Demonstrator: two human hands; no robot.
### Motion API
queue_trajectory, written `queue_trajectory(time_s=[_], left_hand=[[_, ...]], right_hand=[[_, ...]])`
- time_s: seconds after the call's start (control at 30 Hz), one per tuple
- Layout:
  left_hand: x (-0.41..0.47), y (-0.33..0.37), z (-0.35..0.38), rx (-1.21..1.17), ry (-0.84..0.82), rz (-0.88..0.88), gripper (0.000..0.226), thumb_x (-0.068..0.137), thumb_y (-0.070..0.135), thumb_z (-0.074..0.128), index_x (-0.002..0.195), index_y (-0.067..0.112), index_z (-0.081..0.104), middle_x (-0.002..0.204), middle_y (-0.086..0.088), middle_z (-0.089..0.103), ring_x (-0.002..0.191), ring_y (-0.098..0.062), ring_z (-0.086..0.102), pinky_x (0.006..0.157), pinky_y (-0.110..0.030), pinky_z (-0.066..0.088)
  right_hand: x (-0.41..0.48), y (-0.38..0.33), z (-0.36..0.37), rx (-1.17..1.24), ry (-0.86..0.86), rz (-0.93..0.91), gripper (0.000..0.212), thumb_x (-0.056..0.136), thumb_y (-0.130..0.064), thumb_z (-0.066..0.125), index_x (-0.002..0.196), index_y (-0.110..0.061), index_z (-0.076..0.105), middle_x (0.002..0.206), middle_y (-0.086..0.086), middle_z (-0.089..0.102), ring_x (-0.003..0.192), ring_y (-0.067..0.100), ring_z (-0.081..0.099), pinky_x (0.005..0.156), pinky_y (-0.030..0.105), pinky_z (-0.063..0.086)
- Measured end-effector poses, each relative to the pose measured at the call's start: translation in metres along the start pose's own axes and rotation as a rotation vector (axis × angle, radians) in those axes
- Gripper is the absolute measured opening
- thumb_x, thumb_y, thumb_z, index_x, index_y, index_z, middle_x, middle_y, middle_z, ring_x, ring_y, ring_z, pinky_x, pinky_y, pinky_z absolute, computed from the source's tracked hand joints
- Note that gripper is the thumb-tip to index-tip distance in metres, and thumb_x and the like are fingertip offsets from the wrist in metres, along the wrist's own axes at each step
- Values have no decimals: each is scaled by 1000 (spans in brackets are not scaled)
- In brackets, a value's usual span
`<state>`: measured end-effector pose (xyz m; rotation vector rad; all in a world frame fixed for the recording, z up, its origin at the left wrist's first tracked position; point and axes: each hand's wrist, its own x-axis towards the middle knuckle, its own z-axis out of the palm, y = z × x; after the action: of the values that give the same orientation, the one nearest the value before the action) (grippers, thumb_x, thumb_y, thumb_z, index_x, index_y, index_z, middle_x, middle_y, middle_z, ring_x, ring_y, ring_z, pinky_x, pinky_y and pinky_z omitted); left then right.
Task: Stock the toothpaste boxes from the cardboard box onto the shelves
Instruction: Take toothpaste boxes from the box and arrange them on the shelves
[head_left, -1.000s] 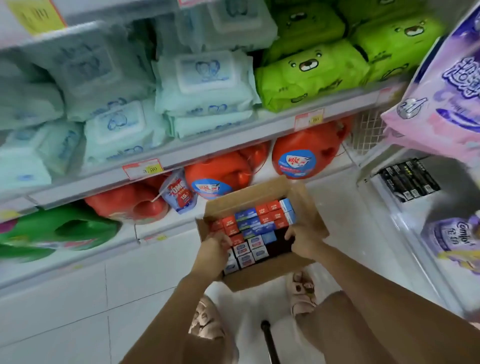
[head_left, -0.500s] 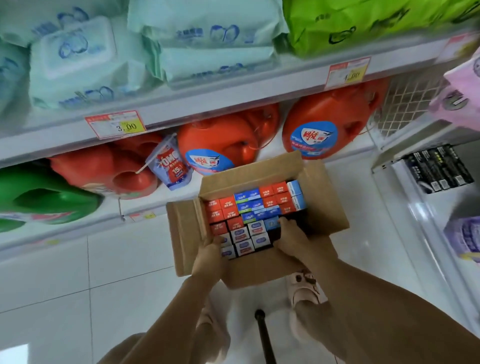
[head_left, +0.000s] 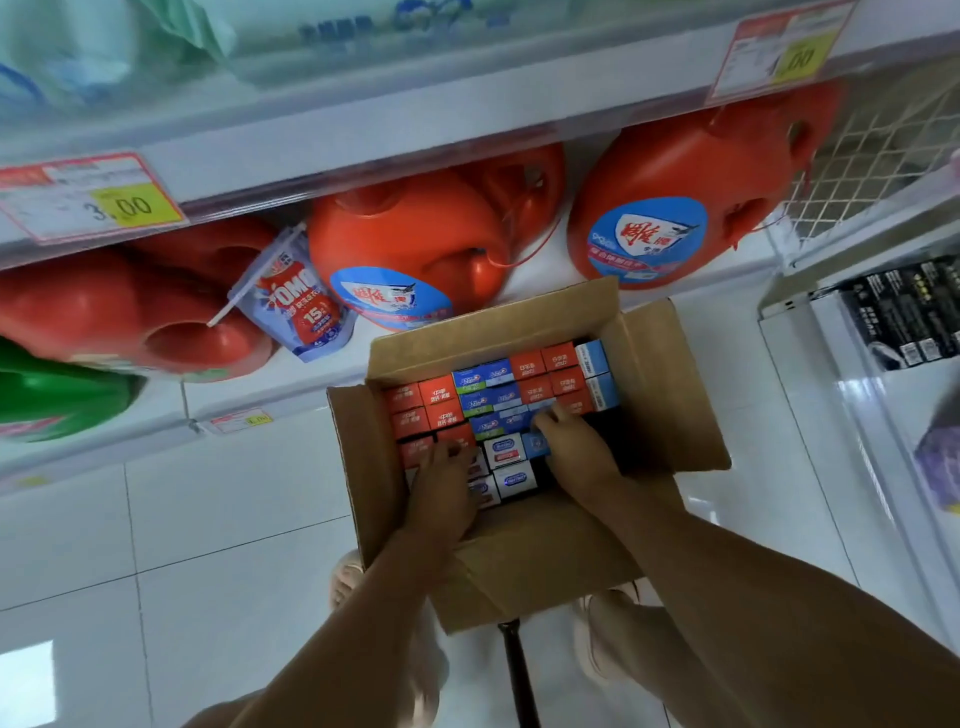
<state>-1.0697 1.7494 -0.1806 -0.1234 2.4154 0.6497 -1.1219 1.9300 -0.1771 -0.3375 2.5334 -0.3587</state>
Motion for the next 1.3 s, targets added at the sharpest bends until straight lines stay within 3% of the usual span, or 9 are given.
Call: queue_trajectory(time_s=[0.2,0.3,0.37,0.43,0.67,0.83,1.03,1.13,1.3], left_hand=[[9,16,16,-61,26,53,52,89,19,62,138,18,45,139,-4,39,128,-21,36,106,-27,33],[11,24,21,-118,-14,51,52,89,20,63,137,16,46,139,-6,40,130,-20,36,106,-24,31],[12,28,21,-156,-33,43,54,87,20,66,137,16,46,140,-5,40,131,-20,37,106,-24,31],[13,34,17,-213,-41,36,61,83,20,71,137,17,45,139,-4,41,129,-19,40,106,-27,35],[23,68,-12,-747,-57,-36,52,77,19,76,121,20,49,109,9,59,99,-10,58,70,-13,43],[26,64,-27,-873,-33,-76,44,72,19,81,111,12,61,102,-2,72,89,-15,69,79,-35,58],[18,54,-48,-958,37,-120,20,79,12,74,94,16,62,85,2,71,65,0,68,54,-14,50],[17,53,-61,-999,66,-121,33,77,17,77,105,10,62,92,-1,73,78,-9,72,69,-25,57],[20,52,-89,-1084,104,-84,26,77,17,77,101,14,66,95,0,75,86,-14,72,75,-28,58]], right_hand=[[8,8,-1,-258,-39,-194,38,82,-7,66,119,-6,58,126,11,55,115,28,51,92,36,43],[11,14,-4,-318,-10,-175,41,53,-13,89,89,-5,72,106,13,65,96,29,61,75,36,52],[11,13,-9,-286,-25,-158,45,65,-17,83,105,-6,67,118,10,58,107,27,54,86,35,48],[9,13,-16,-136,-92,-116,49,78,-23,72,122,-11,53,129,7,50,118,25,47,95,35,42],[7,8,-82,538,-87,26,33,79,-29,74,104,-20,54,111,-5,61,99,7,60,78,22,50],[13,18,-96,1028,-50,169,33,94,-41,50,112,-15,61,111,-1,66,102,11,63,86,28,53],[29,48,-39,-90,-57,130,29,96,-9,43,124,-8,48,123,12,54,109,26,56,91,35,46],[31,48,-27,-284,9,107,44,95,-8,47,137,-5,35,137,16,42,116,26,50,93,33,45],[23,53,-15,-325,191,67,29,78,-11,74,104,-3,63,99,17,66,81,25,66,68,31,54]])
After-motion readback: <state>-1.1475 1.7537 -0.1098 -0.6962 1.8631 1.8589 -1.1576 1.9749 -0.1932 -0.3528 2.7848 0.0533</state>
